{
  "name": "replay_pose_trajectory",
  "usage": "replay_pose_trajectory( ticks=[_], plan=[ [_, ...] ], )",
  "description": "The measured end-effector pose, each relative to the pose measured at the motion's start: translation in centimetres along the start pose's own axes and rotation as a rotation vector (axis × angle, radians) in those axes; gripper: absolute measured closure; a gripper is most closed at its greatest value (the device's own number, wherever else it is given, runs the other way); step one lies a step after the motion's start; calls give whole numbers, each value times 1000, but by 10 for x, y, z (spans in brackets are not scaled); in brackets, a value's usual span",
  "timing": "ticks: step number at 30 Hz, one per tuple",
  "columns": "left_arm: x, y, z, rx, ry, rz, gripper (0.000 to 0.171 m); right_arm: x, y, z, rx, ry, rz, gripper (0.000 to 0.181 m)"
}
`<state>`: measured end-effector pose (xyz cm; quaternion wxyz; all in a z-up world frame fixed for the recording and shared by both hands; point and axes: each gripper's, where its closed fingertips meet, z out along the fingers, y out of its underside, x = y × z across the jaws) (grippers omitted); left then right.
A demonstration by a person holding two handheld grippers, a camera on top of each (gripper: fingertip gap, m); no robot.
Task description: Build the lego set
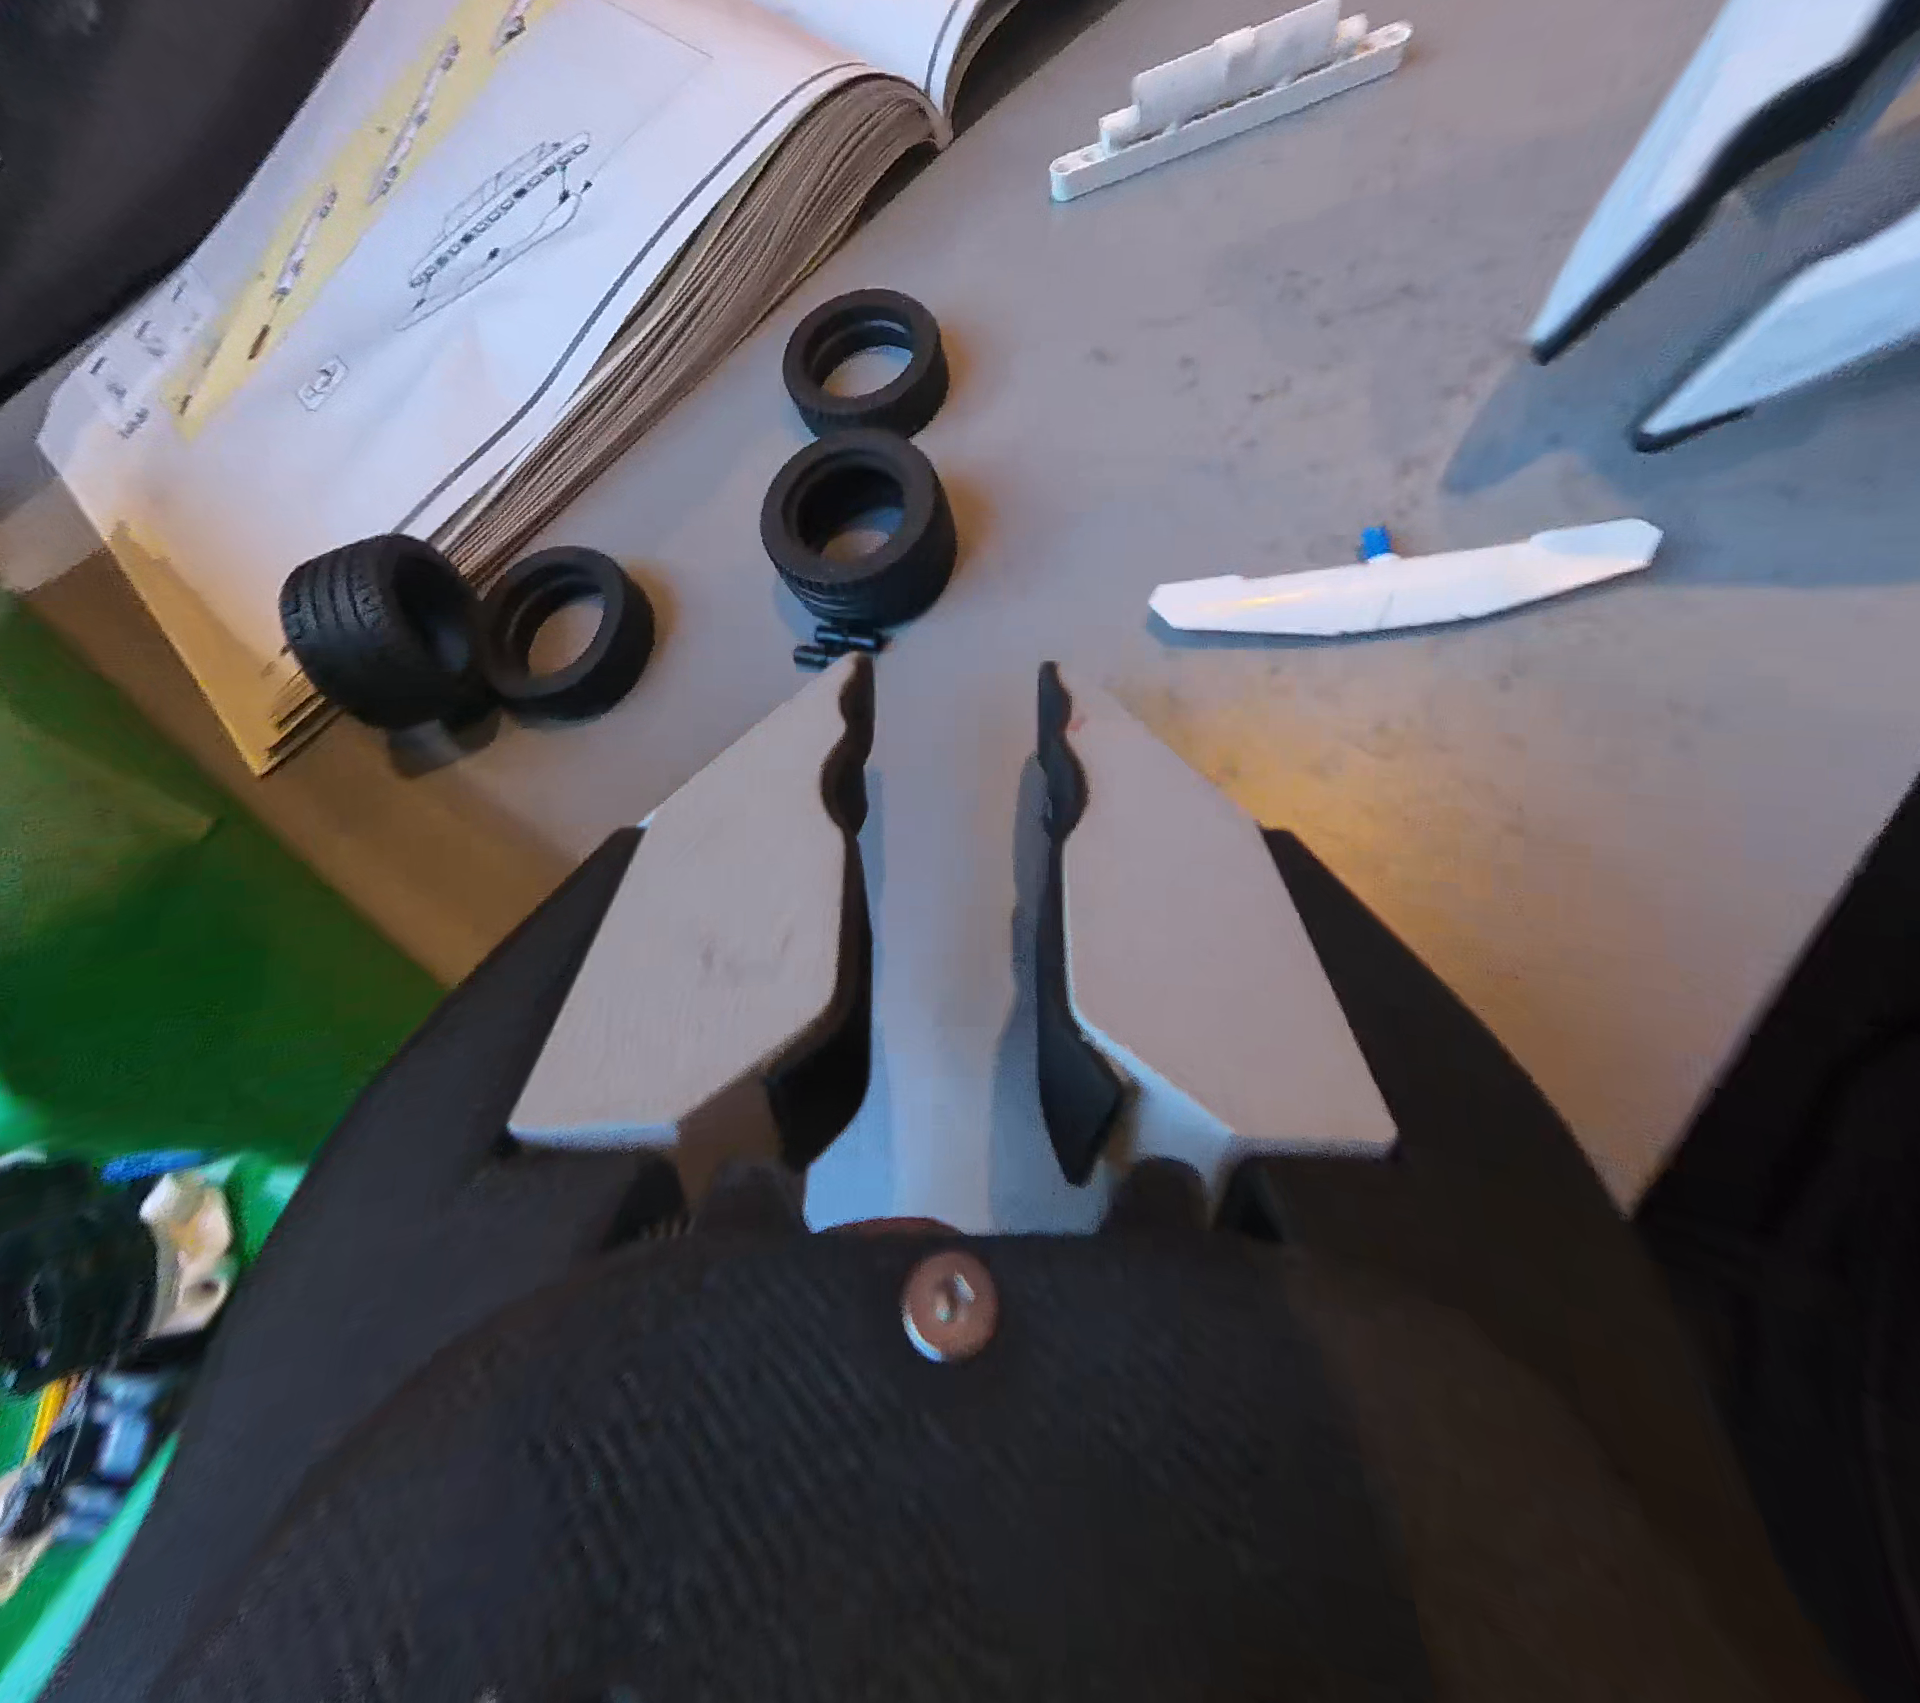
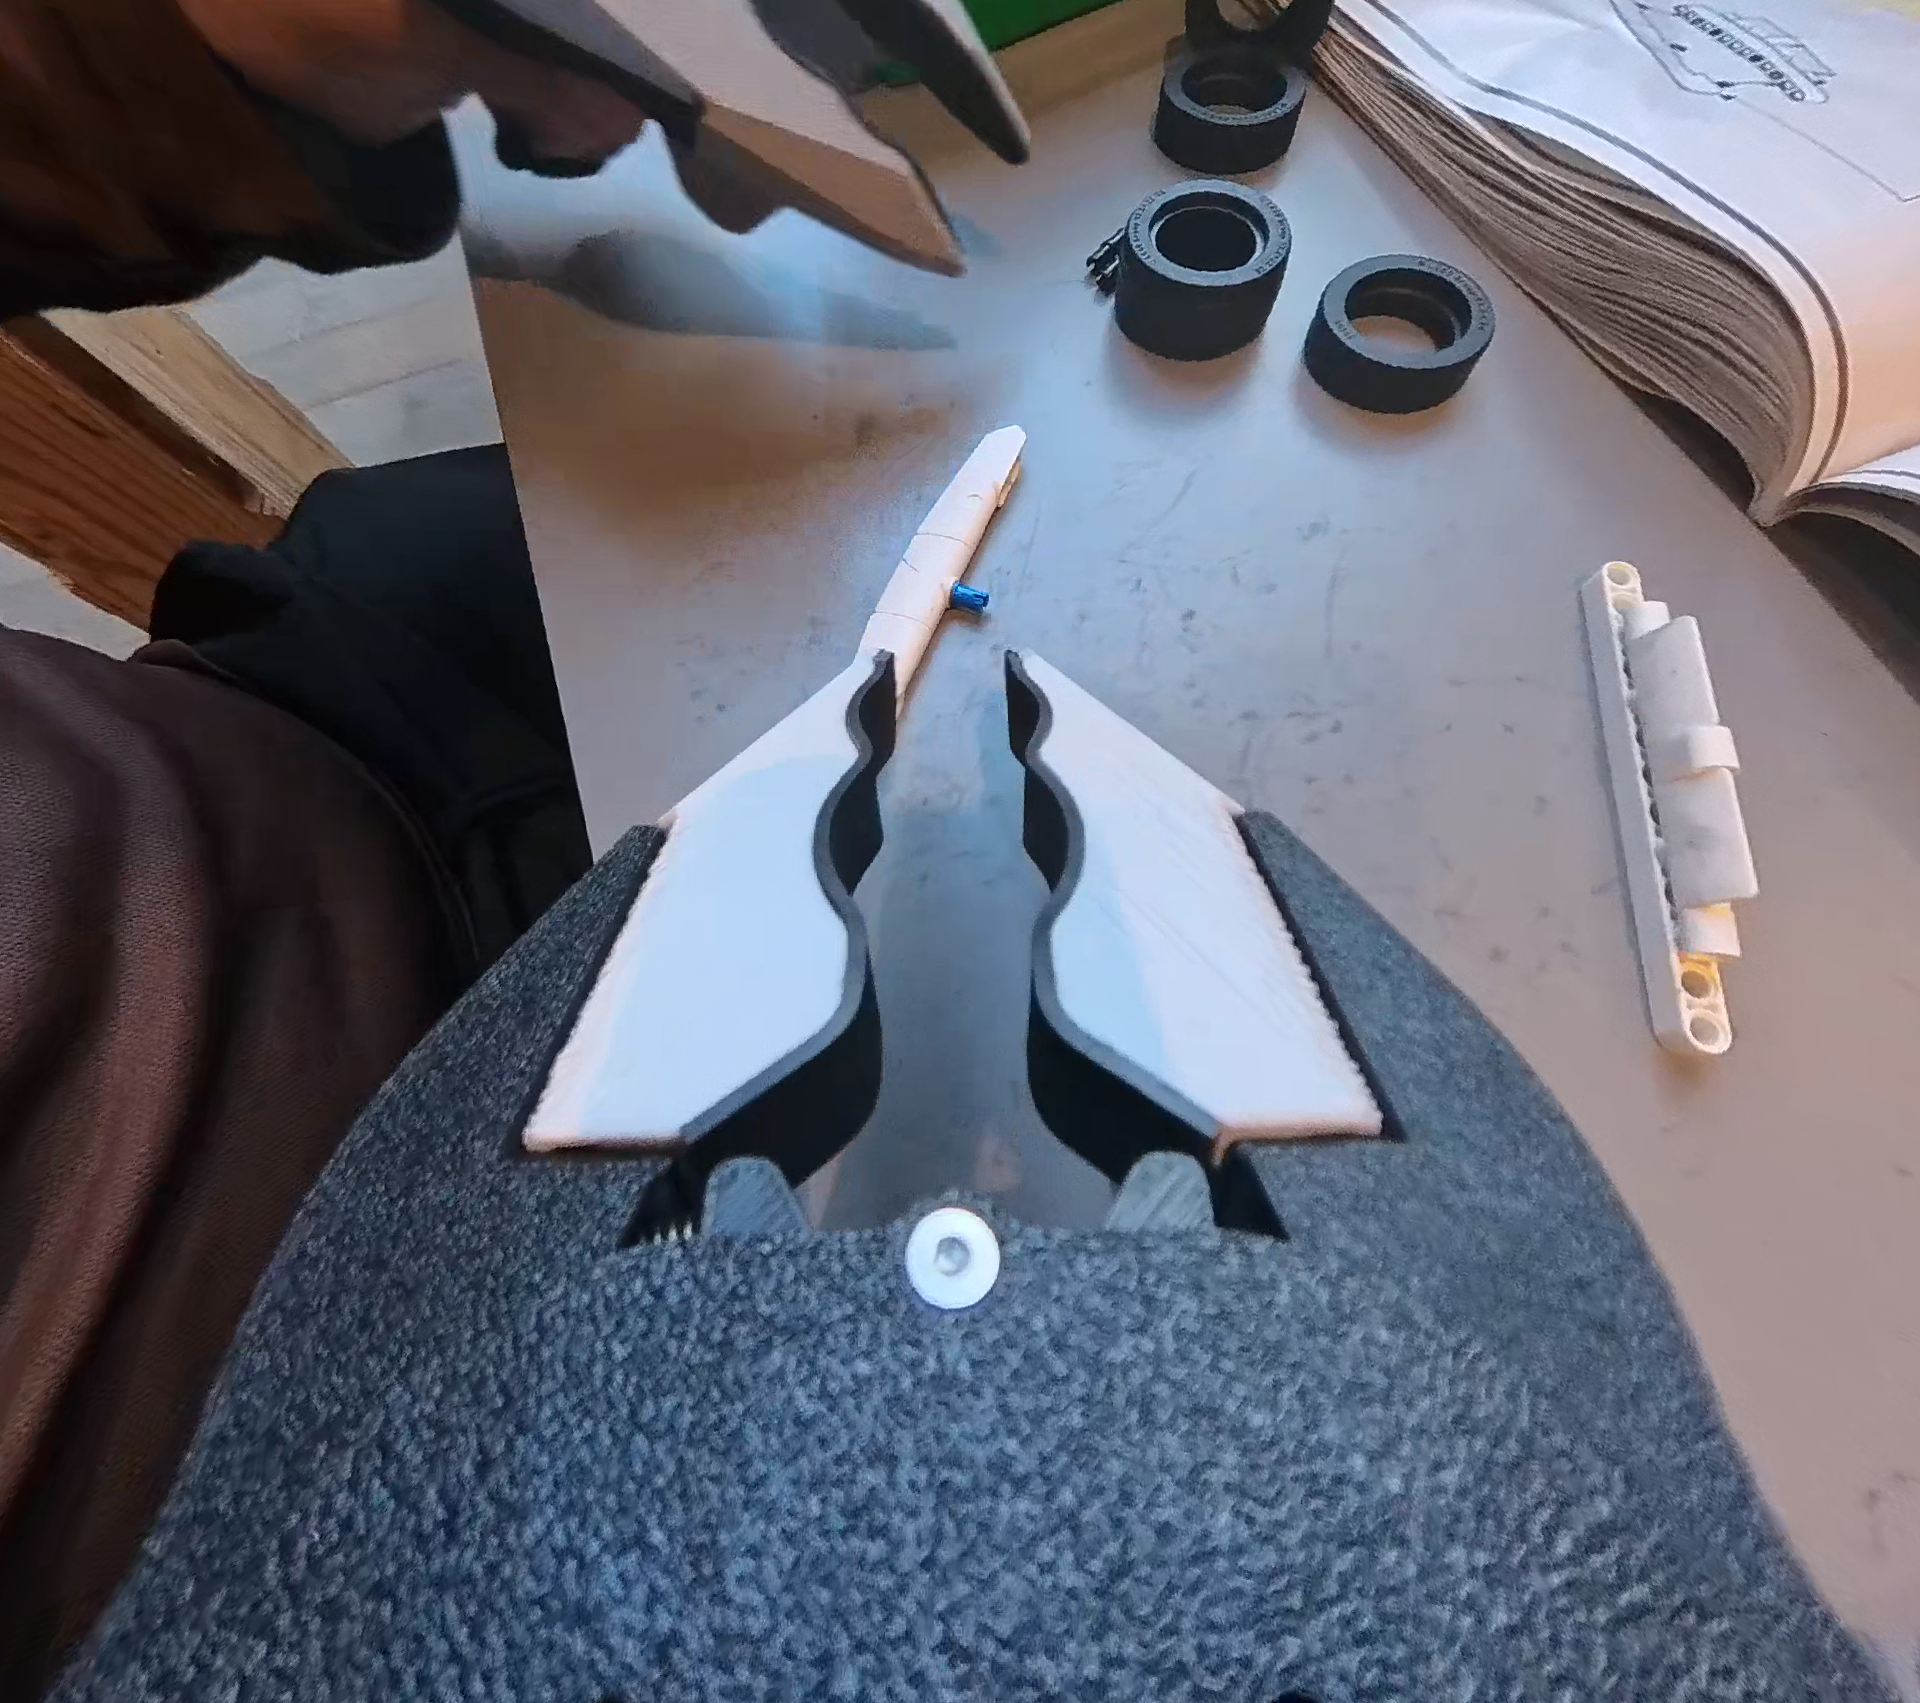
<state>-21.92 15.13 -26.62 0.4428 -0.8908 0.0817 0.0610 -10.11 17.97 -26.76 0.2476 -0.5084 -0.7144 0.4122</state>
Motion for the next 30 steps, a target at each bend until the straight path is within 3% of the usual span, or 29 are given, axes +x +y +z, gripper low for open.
replay_pose_trajectory(
  ticks=[2, 4, 8, 10, 14, 16, 18, 19, 20, 21, 22, 24, 27, 29, 30],
  plan=[
    [-4, 6, 16, -58, 33, -14, 150, -1, 0, 0, 1, -5, -3, 160],
    [-1, 17, 29, -138, 107, -60, 167, -2, 0, 0, 3, -14, -3, 160],
    [-5, 35, 8, -209, 129, -116, 171, -5, -1, -2, 14, -42, 1, 160],
    [-10, 64, -28, -291, 96, -143, 171, -8, -1, -4, 18, -60, 9, 161],
    [18, 142, -139, -528, 223, -397, 171, -11, -3, -8, 42, -93, 31, 161],
    [21, 190, -190, -744, 185, -474, 171, -11, -4, -8, 43, -111, 50, 161],
    [5, 235, -233, -1021, 27, -428, 171, -10, -4, -7, 38, -115, 65, 161],
    [-5, 234, -233, -1026, -38, -407, 171, -9, -4, -7, 40, -113, 67, 161],
    [-2, 212, -214, -915, 8, -416, 171, -9, -5, -7, 43, -111, 67, 161],
    [10, 171, -186, -712, 121, -416, 162, -8, -5, -6, 44, -108, 65, 161],
    [20, 123, -159, -486, 224, -389, 141, -7, -6, -6, 43, -104, 65, 161],
    [28, 47, -120, -181, 299, -322, 138, -5, -6, -5, 42, -96, 71, 161],
    [12, -2, -59, -54, 180, -209, 122, -1, -6, -7, 50, -63, 72, 161],
    [4, -15, -21, -16, 102, -147, 132, 3, -4, -10, 50, -25, 62, 161],
    [-1, -8, -4, -60, 63, -126, 135, 6, -3, -11, 49, -6, 58, 161]
  ],
)
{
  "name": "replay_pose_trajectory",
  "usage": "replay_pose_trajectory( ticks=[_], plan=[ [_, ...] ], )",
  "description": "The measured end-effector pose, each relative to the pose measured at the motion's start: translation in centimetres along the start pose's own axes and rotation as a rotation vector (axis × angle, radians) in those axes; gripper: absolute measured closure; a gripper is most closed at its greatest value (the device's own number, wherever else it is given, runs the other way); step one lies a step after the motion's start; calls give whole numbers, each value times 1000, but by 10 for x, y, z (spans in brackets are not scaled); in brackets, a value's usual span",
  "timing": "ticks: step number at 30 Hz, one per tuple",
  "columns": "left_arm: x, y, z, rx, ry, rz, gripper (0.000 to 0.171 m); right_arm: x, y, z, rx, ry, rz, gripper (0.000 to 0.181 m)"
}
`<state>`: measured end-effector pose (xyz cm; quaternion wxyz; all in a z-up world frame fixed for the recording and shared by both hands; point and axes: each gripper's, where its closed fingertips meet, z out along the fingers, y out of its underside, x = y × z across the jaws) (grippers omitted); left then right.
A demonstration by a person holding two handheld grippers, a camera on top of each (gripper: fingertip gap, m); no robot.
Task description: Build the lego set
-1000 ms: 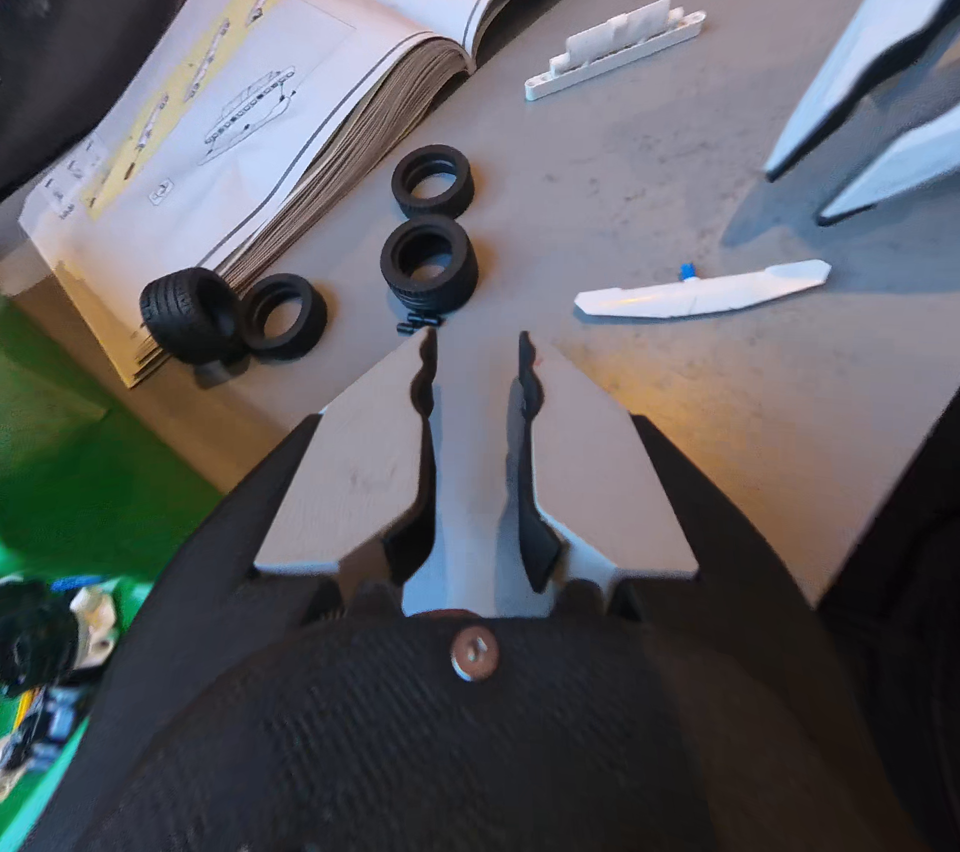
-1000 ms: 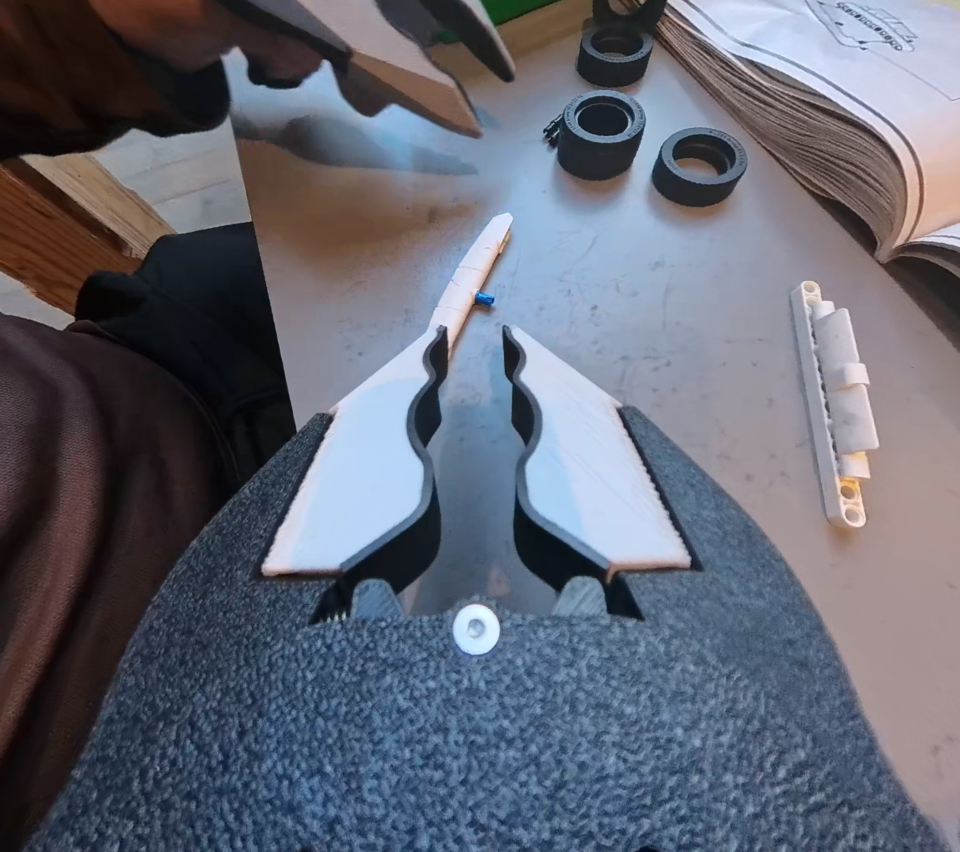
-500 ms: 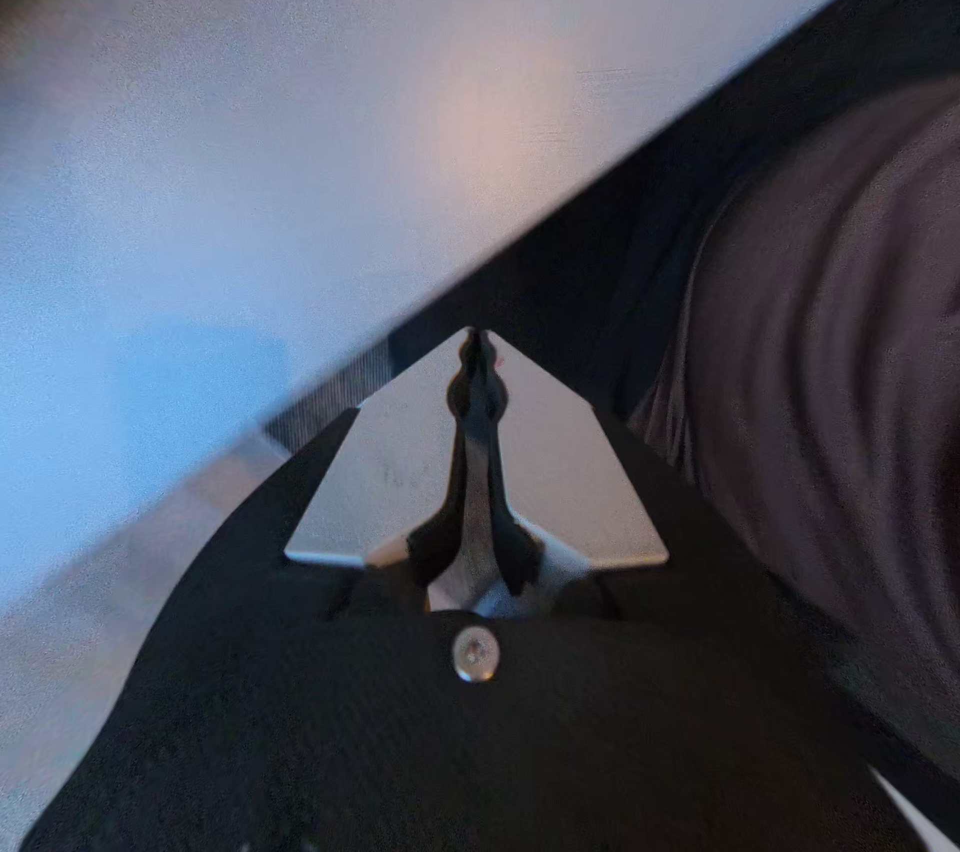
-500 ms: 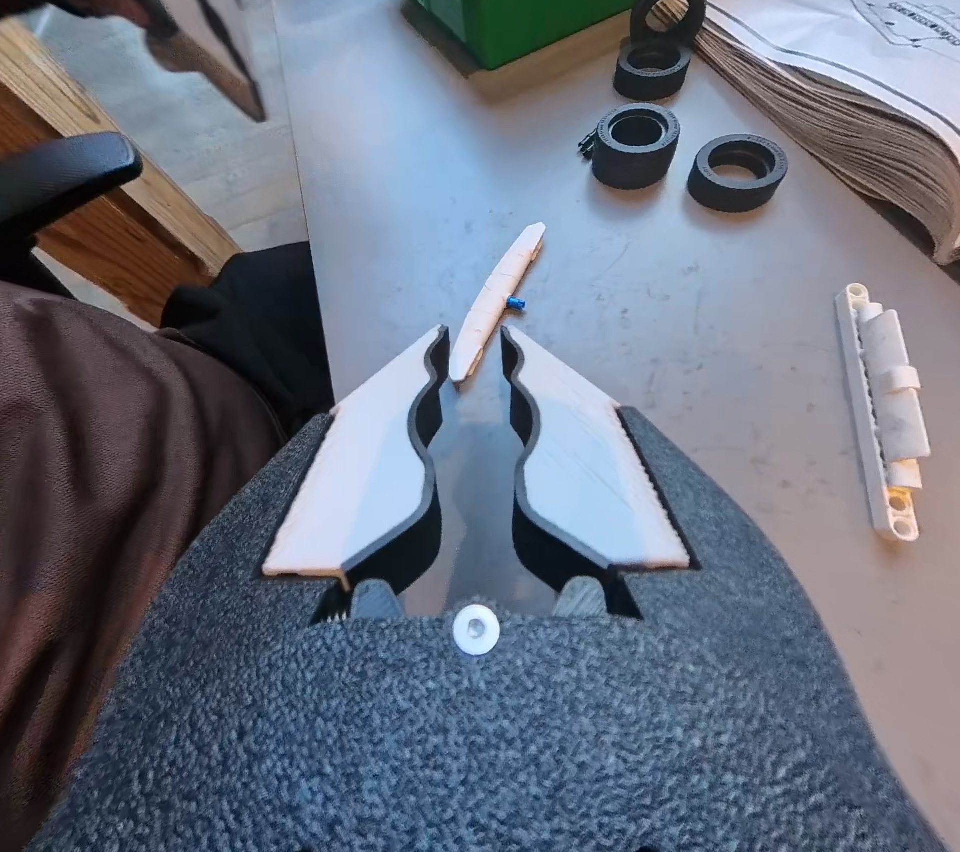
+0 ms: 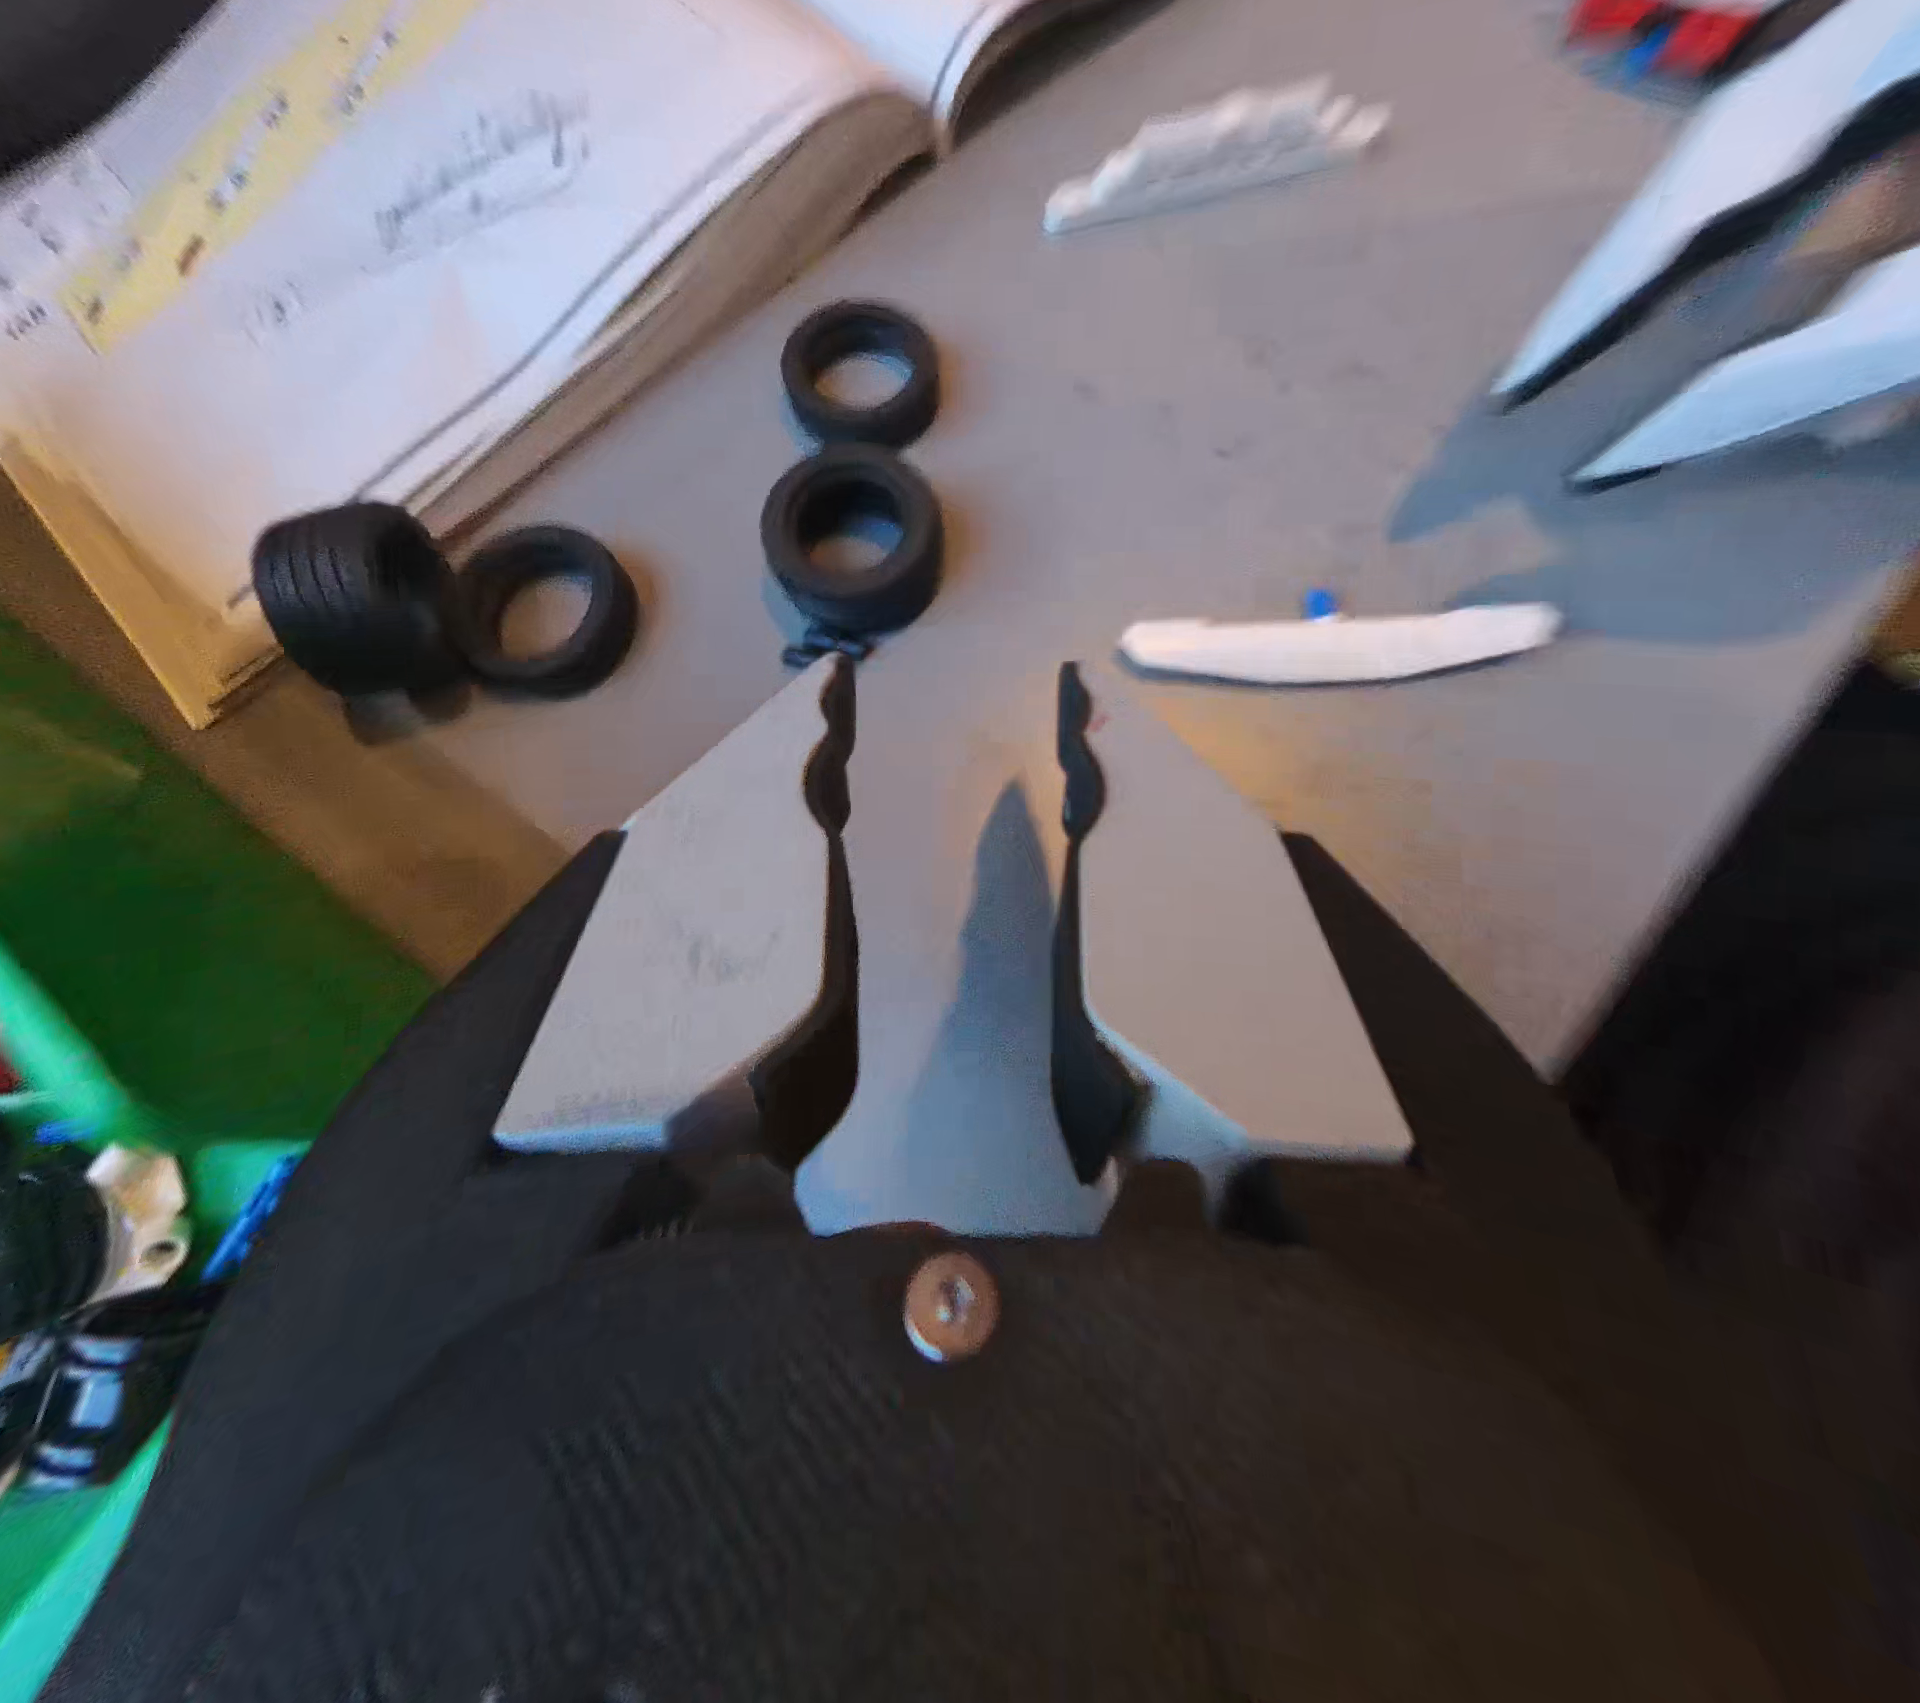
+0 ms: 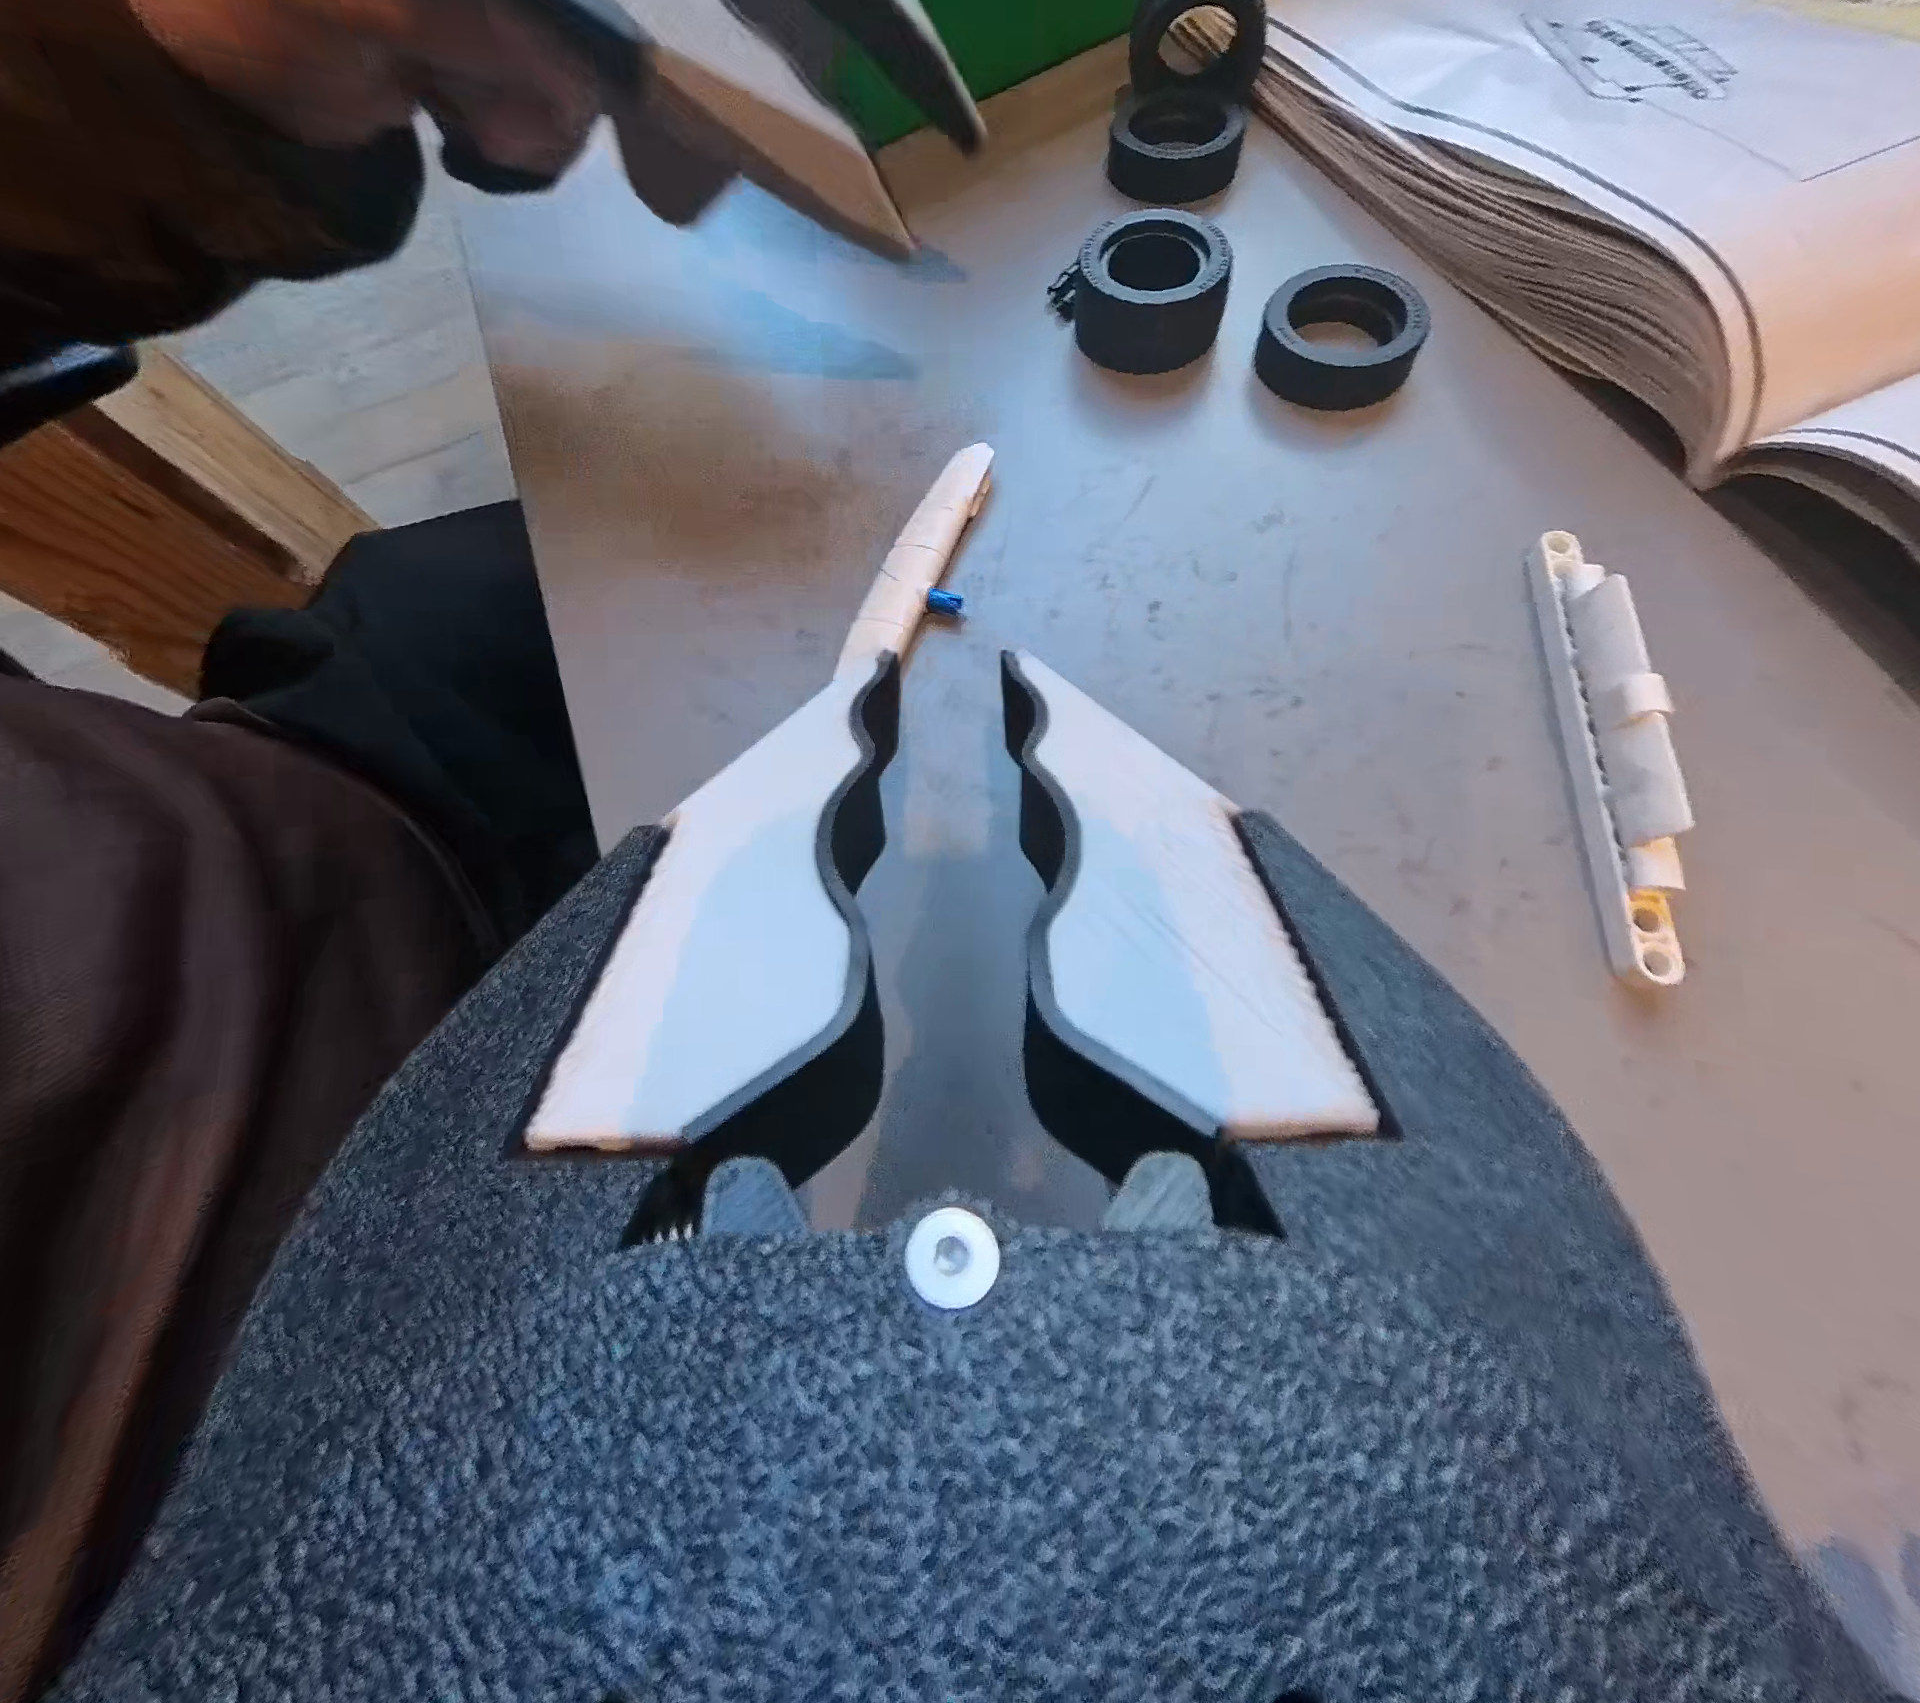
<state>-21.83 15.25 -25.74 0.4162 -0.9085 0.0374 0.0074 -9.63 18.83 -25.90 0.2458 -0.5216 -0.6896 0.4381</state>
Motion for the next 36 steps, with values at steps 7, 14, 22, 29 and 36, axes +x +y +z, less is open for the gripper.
replay_pose_trajectory(
  ticks=[7, 14, 22, 29, 36],
  plan=[
    [-11, 99, -50, -288, -39, -112, 171, 3, 5, -9, 4, 19, 14, 162],
    [-9, 31, -42, -67, -15, -64, 142, 1, -4, 1, 19, -25, 17, 161],
    [-30, 20, 36, -248, -28, 125, 141, -1, 2, 0, -9, 6, -12, 162],
    [-28, 20, 36, -258, 45, 119, 149, 2, 1, -2, 6, -18, 22, 162],
    [-22, 20, 38, -254, 107, 69, 171, 0, 0, -3, 15, -32, 17, 162]
  ],
)
